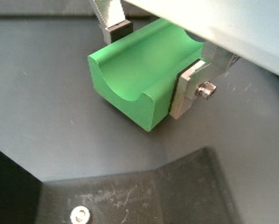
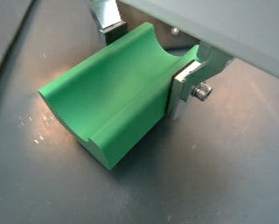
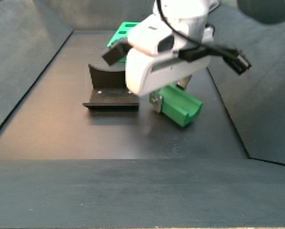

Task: Pick up the arch object. Move up. Place the arch object on the fixture. Regrasp the arch object. Move to above the board. Insert the arch object.
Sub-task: Move up, then place the arch object on the fixture.

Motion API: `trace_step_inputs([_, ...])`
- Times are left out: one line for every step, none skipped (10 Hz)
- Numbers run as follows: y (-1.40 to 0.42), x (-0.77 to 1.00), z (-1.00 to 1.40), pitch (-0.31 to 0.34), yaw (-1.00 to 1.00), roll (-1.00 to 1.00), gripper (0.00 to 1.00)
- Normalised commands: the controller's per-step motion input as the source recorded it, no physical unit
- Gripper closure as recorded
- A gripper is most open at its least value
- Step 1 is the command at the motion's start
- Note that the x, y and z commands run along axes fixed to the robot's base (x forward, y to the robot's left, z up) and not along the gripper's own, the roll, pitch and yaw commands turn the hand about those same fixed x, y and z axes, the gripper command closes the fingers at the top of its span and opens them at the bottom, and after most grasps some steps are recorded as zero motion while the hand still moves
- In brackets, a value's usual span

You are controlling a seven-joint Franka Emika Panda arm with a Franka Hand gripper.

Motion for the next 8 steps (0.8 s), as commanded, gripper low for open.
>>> trace_step_inputs([0.00, -0.01, 0.60, 0.015, -0.02, 0.04, 1.00])
trace_step_inputs([0.00, -0.01, 0.40, 0.043, -0.02, 0.06, 1.00])
trace_step_inputs([0.00, -0.01, 0.26, 0.059, -0.02, 0.07, 1.00])
trace_step_inputs([0.00, 0.00, 1.00, 0.000, 0.00, 0.00, 1.00])
trace_step_inputs([0.00, 0.00, 1.00, 0.006, 0.00, 0.01, 1.00])
trace_step_inputs([0.00, -0.01, 1.00, 0.023, 0.00, 0.02, 1.00])
trace_step_inputs([0.00, -0.02, 1.00, 0.036, -0.01, 0.04, 1.00])
trace_step_inputs([0.01, -0.02, 1.00, 0.045, -0.02, 0.06, 1.00])
